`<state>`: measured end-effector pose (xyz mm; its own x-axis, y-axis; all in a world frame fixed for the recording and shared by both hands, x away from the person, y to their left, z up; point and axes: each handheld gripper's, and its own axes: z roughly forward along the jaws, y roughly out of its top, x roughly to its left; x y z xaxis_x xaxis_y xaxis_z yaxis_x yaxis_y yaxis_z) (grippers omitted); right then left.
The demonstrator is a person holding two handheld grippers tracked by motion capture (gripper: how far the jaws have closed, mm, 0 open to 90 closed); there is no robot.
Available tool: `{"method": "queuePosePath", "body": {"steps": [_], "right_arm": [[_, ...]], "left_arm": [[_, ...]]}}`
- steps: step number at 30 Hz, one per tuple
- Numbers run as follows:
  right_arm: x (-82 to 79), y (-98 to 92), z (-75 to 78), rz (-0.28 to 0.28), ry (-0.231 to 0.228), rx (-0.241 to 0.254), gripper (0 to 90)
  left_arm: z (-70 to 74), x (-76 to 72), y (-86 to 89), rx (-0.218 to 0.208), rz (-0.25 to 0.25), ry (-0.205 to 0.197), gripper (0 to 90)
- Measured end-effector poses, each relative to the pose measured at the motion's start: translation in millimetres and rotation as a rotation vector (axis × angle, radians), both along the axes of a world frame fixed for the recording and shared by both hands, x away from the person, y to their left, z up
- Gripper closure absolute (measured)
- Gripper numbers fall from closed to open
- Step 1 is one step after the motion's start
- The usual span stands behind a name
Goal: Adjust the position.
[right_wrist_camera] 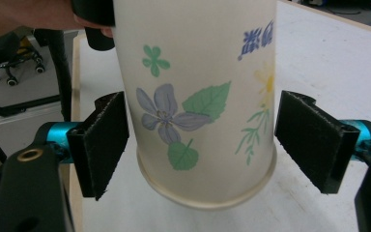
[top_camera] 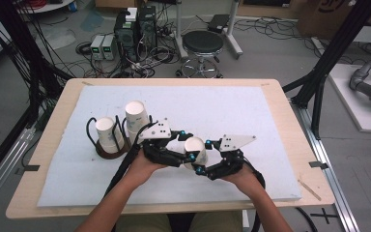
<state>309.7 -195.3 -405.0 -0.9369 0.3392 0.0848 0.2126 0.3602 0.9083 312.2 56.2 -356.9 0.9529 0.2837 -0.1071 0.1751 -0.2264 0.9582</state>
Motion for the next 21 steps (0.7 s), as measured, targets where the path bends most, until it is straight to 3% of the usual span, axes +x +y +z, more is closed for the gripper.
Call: {"method": "queuePosePath", "body": {"steps": [12,14,15,16,17,18,21], "right_arm": [[0.8,-1.0,-2.2,0.039,-0.019,-0.014,33.3],[1.1,-1.2,-2.3,0.045,-0.018,-0.023,33.9],[0.8,-1.3,-2.2,0.048,-0.015,-0.027,34.0],[0.5,-1.3,-1.9,0.046,-0.014,-0.037,34.0],[0.5,-1.4,-1.8,0.048,-0.02,-0.051,34.0],[0.1,-1.4,-1.7,0.05,-0.02,-0.063,34.0],[-0.2,-1.5,-0.9,0.052,-0.032,-0.11,34.0]], "left_arm": [[-1.2,0.0,-1.9,0.014,-0.006,0.005,37.1],[-1.5,-1.2,-2.7,0.019,-0.003,-0.013,36.2],[-1.3,-2.2,-3.0,0.023,0.011,-0.032,35.0],[-1.3,-2.4,-3.5,0.022,0.03,-0.033,27.9],[-1.5,-1.4,-3.2,0.018,0.04,-0.011,19.0],[-1.7,-0.4,-2.5,0.019,0.038,0.006,15.8],[-2.1,-0.4,-1.0,0.041,0.035,0.016,15.8]]}}
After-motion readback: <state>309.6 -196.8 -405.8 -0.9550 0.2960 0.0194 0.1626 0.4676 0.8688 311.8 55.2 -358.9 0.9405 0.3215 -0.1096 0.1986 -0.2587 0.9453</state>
